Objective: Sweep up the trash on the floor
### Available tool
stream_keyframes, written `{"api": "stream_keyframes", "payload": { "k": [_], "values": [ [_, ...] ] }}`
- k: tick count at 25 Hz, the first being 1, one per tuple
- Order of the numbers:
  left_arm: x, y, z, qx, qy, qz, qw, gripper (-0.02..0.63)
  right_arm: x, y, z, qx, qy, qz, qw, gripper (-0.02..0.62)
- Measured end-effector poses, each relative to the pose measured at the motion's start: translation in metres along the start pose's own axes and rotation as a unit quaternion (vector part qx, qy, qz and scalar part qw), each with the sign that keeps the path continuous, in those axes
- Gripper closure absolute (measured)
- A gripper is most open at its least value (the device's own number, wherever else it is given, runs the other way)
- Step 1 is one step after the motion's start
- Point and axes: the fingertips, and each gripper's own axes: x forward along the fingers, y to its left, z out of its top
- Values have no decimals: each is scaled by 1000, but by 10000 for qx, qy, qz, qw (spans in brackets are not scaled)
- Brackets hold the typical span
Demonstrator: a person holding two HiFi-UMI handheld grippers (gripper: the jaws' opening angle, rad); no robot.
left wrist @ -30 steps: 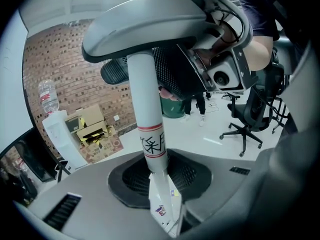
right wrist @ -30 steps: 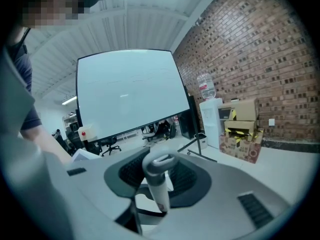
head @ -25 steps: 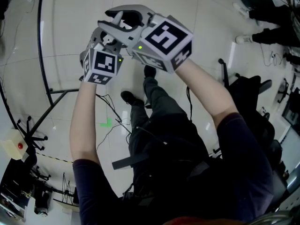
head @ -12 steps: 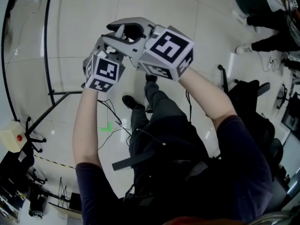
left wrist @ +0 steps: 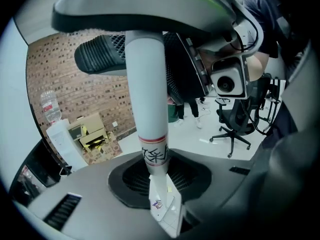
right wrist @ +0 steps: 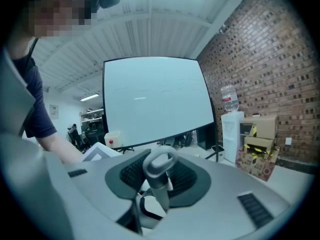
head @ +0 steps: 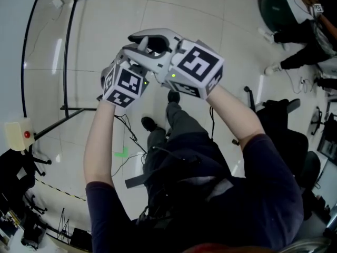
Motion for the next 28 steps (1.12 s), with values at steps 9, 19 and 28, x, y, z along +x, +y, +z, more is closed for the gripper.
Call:
{"api": "stream_keyframes", "payload": {
  "k": [9,19,28],
  "values": [
    [-75,-9,66,388,-390,316,9980,479,-31,57,76,-666,-269,71,9974,464],
    [-152,-16,61,-295,-681,621,9953,387,-43,80,83,-380,-369,-223,9983,464],
    [-163,-47,49,48,-730,866,9936,407,-30,130,76,-721,-226,-315,9966,463]
  ]
}}
